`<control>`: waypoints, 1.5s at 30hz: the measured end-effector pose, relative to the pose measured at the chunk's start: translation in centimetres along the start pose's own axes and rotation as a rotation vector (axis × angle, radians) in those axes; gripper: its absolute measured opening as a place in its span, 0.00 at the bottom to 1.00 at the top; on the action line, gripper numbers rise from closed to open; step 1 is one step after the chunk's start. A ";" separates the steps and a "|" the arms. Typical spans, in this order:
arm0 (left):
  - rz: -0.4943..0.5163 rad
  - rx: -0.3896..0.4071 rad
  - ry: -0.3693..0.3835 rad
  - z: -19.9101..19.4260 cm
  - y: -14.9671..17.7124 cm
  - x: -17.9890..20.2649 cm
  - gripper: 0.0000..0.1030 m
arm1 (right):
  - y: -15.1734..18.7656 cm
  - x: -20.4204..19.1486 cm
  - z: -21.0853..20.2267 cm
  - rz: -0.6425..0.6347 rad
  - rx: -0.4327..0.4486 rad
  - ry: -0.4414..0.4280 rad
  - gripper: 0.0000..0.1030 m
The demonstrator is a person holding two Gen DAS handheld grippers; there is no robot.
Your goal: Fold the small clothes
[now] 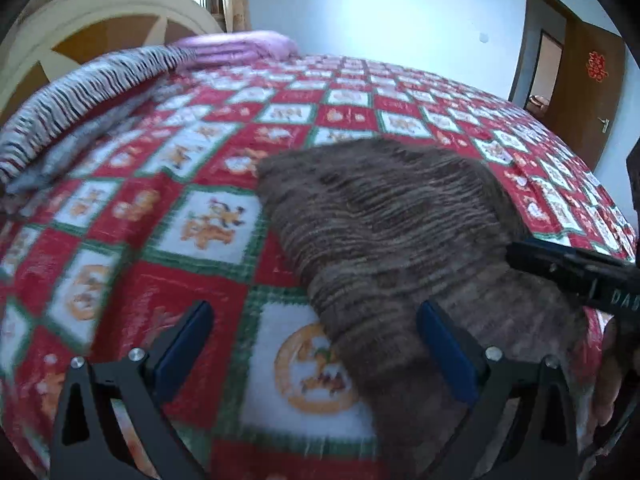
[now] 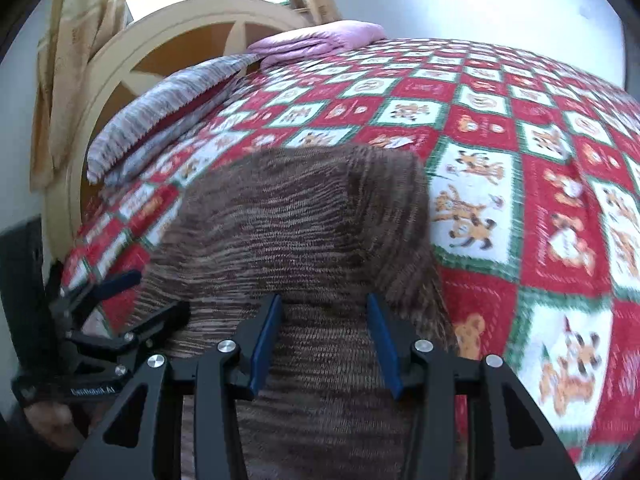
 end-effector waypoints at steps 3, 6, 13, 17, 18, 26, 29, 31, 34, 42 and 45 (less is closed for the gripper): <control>0.004 0.041 -0.010 -2.5 -0.3 -0.8 1.00 | 0.4 -1.1 -2.5 0.010 0.039 -0.001 0.47; -0.008 0.054 -0.012 -3.5 -0.8 -1.2 1.00 | 1.4 -2.4 -3.8 -0.020 0.043 0.005 0.53; 0.016 0.166 -0.039 -7.4 -2.5 -1.4 1.00 | 2.1 -5.7 -7.8 -0.100 0.130 0.069 0.53; 0.003 0.198 -0.007 -8.9 -3.1 -1.3 1.00 | 1.6 -7.6 -11.4 -0.157 0.240 0.135 0.53; 0.005 0.205 -0.007 -9.1 -3.1 -1.2 1.00 | 1.4 -7.8 -11.8 -0.165 0.252 0.149 0.54; 0.004 0.244 -0.004 -10.5 -3.5 -1.0 1.00 | 0.8 -9.2 -14.7 -0.178 0.348 0.188 0.54; 0.004 0.244 -0.006 -10.5 -3.5 -0.9 1.00 | 0.8 -9.4 -15.1 -0.177 0.368 0.192 0.55; 0.004 0.244 -0.007 -10.6 -3.5 -0.9 1.00 | 0.9 -9.4 -15.2 -0.175 0.370 0.194 0.56; 0.005 0.246 -0.007 -10.6 -3.5 -0.9 1.00 | 1.1 -9.4 -15.1 -0.170 0.367 0.193 0.56; 0.004 0.243 -0.009 -10.6 -3.5 -0.9 1.00 | 1.5 -9.3 -15.1 -0.164 0.365 0.188 0.56; 0.004 0.243 -0.010 -10.7 -3.5 -0.9 1.00 | 1.5 -9.3 -15.2 -0.163 0.370 0.186 0.56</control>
Point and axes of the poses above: each gripper's, at about its wrist camera, not at the fingertips, and z roughly the way its jaws point, x to its right, y to its underside, the point moved 7 cm from there along z, roughly the way its jaws point, and after that the axes turned 9 degrees about -y, right-handed, at the moved point
